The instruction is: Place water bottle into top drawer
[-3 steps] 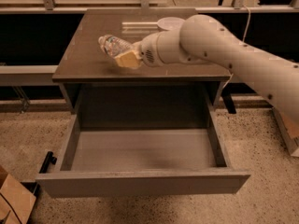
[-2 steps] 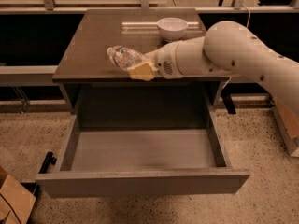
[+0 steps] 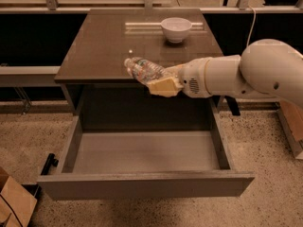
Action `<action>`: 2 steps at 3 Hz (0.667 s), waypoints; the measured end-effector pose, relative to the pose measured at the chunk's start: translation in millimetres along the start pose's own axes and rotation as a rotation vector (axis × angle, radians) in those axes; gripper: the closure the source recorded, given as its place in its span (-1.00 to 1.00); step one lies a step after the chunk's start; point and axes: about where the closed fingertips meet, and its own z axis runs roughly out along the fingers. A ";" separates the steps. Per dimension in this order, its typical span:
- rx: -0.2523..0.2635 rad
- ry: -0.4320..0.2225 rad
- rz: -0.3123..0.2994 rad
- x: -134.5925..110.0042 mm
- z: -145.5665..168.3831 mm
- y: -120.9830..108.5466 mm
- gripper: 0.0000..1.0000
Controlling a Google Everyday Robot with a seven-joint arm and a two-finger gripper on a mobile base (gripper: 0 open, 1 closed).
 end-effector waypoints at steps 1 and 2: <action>-0.037 0.016 -0.031 -3.0 5.4 0.2 1.00; -0.111 0.045 -0.071 5.6 -0.7 8.8 1.00</action>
Offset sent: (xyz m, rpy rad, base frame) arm -0.0290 -0.0057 -0.0124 -0.0686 0.0327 0.2485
